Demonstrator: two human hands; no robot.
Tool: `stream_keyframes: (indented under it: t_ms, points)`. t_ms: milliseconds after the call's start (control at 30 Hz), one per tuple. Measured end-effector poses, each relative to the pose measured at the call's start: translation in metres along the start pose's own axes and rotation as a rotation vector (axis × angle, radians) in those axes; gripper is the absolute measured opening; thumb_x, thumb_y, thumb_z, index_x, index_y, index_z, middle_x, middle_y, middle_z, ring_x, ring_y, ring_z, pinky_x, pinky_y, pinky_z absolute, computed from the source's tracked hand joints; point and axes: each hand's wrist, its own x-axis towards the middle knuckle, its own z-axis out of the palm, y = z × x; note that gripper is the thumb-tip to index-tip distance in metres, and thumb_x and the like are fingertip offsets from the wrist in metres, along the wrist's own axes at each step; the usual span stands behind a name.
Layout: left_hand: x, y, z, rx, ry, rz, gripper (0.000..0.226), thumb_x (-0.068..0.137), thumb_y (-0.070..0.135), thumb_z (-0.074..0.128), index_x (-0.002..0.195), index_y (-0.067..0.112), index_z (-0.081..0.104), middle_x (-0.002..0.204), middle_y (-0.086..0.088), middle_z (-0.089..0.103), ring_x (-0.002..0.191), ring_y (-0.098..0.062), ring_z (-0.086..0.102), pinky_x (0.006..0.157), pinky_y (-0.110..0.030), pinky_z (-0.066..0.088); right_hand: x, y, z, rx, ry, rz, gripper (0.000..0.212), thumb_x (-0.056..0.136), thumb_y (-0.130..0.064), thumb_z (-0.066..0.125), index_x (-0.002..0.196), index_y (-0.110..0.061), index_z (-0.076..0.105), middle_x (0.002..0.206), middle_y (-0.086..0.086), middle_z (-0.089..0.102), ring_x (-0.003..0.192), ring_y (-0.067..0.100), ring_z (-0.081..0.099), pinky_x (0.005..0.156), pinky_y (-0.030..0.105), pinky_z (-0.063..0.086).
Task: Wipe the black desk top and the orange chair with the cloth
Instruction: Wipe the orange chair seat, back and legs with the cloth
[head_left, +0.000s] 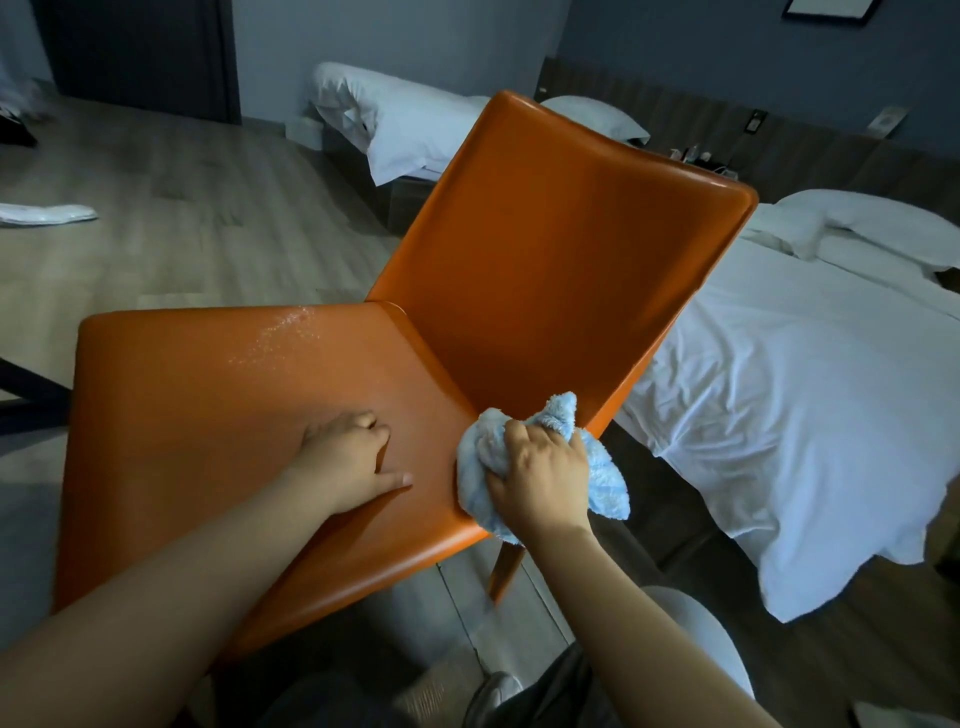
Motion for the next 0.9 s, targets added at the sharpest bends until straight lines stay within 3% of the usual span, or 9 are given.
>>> stream_keyframes:
  t_ms: [133, 233, 333, 400, 567, 700, 800, 900]
  points:
    - [0.005, 0.000, 0.000, -0.022, 0.002, -0.011, 0.081, 0.085, 0.068, 0.048, 0.148, 0.021, 0.031, 0.159, -0.004, 0.016, 0.147, -0.024, 0.012, 0.116, -0.052, 0.014, -0.001, -0.013, -0.001, 0.055, -0.048, 0.030, 0.023, 0.068, -0.029, 0.073, 0.081, -0.014, 0.061, 0.067, 0.002, 0.063, 0.061, 0.025, 0.063, 0.060, 0.032, 0.044]
    - [0.006, 0.000, -0.002, -0.051, 0.002, -0.008, 0.079, 0.084, 0.066, 0.052, 0.145, 0.019, 0.035, 0.158, -0.004, 0.022, 0.145, -0.024, 0.018, 0.116, -0.050, 0.017, -0.001, -0.014, -0.011, 0.278, -0.157, 0.076, 0.021, 0.084, -0.035, 0.051, 0.097, -0.020, 0.055, 0.089, -0.002, 0.063, 0.082, 0.023, 0.063, 0.066, 0.035, 0.049]
    - [0.006, -0.006, -0.004, -0.211, 0.121, -0.031, 0.060, 0.085, 0.058, 0.059, 0.125, 0.014, 0.055, 0.131, -0.008, 0.054, 0.117, -0.023, 0.050, 0.099, -0.037, 0.042, 0.010, -0.009, -0.025, 0.495, -0.103, 0.132, 0.030, 0.083, -0.039, 0.049, 0.108, -0.023, 0.055, 0.093, -0.004, 0.065, 0.084, 0.020, 0.062, 0.066, 0.036, 0.050]
    - [0.001, -0.010, -0.008, -0.322, 0.233, -0.055, 0.051, 0.087, 0.050, 0.061, 0.121, 0.011, 0.059, 0.113, -0.007, 0.062, 0.100, -0.021, 0.057, 0.087, -0.036, 0.048, 0.023, -0.009, -0.033, 0.561, 0.009, 0.142, 0.034, 0.079, -0.040, 0.049, 0.109, -0.023, 0.056, 0.087, -0.004, 0.065, 0.080, 0.019, 0.061, 0.062, 0.032, 0.045]
    - [-0.015, -0.024, -0.017, -0.294, 0.238, -0.152, 0.057, 0.090, 0.049, 0.057, 0.135, 0.014, 0.051, 0.128, -0.005, 0.058, 0.118, -0.022, 0.053, 0.098, -0.033, 0.044, 0.067, -0.015, -0.038, 0.681, 0.048, 0.127, 0.029, 0.083, -0.030, 0.056, 0.112, -0.024, 0.054, 0.095, -0.005, 0.064, 0.085, 0.016, 0.060, 0.067, 0.035, 0.048]
    - [-0.026, -0.044, -0.028, -0.284, 0.187, -0.220, 0.062, 0.093, 0.049, 0.053, 0.143, 0.015, 0.042, 0.145, -0.005, 0.044, 0.131, -0.022, 0.043, 0.106, -0.031, 0.038, 0.105, -0.022, -0.017, 0.741, 0.041, 0.146, 0.024, 0.084, -0.028, 0.054, 0.105, -0.018, 0.053, 0.097, -0.001, 0.062, 0.089, 0.020, 0.058, 0.065, 0.030, 0.040]
    - [-0.026, -0.062, -0.034, -0.248, 0.179, -0.278, 0.066, 0.093, 0.050, 0.053, 0.146, 0.016, 0.036, 0.151, -0.006, 0.037, 0.138, -0.022, 0.035, 0.110, -0.032, 0.034, 0.137, -0.030, 0.005, 0.774, 0.024, 0.169, 0.030, 0.085, -0.025, 0.054, 0.113, -0.014, 0.053, 0.105, 0.003, 0.061, 0.098, 0.023, 0.056, 0.070, 0.034, 0.044]
    - [-0.020, -0.079, -0.037, -0.228, 0.214, -0.336, 0.065, 0.090, 0.052, 0.055, 0.144, 0.019, 0.039, 0.152, -0.003, 0.035, 0.139, -0.023, 0.034, 0.111, -0.036, 0.035, 0.167, -0.043, 0.030, 0.845, 0.002, 0.167, 0.043, 0.089, -0.025, 0.053, 0.131, -0.016, 0.048, 0.120, 0.007, 0.057, 0.110, 0.025, 0.054, 0.086, 0.039, 0.048]
